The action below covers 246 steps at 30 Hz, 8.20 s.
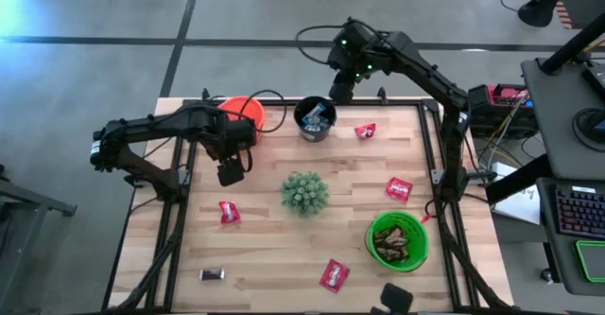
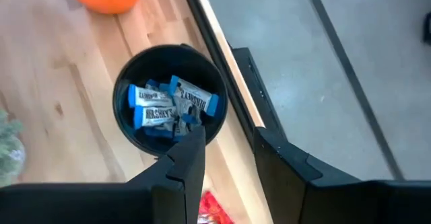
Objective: Organize candy in baskets
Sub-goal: Put the red candy into the orange bucket
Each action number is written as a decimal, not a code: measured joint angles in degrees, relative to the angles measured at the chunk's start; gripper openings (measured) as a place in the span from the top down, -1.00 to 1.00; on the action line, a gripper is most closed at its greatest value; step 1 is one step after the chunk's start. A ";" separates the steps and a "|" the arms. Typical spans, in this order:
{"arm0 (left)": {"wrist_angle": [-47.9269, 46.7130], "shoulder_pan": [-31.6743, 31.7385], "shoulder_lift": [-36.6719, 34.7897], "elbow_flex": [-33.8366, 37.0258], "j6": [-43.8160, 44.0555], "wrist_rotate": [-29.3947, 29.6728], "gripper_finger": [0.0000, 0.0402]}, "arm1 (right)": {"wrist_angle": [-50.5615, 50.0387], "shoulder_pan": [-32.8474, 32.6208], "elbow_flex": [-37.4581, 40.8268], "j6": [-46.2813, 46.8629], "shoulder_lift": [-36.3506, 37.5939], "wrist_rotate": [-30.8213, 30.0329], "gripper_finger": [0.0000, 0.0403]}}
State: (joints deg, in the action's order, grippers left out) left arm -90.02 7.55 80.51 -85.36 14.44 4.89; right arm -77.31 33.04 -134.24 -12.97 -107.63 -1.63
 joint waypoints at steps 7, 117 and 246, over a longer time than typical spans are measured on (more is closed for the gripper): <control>-0.02 -2.85 -0.27 0.54 5.06 0.00 0.00 | -3.59 -0.21 -0.58 7.77 1.23 0.13 0.41; 36.16 -24.41 4.55 41.15 99.49 -4.82 0.00 | -12.71 -16.31 -0.52 13.99 3.30 0.59 0.41; 68.43 24.06 -24.12 37.35 5.17 22.95 0.92 | -12.75 -9.52 -0.56 7.87 2.66 -10.47 0.41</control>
State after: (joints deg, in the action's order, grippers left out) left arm -21.58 31.61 56.39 -48.01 19.61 27.83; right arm -90.06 23.52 -134.80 -5.10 -104.97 -12.10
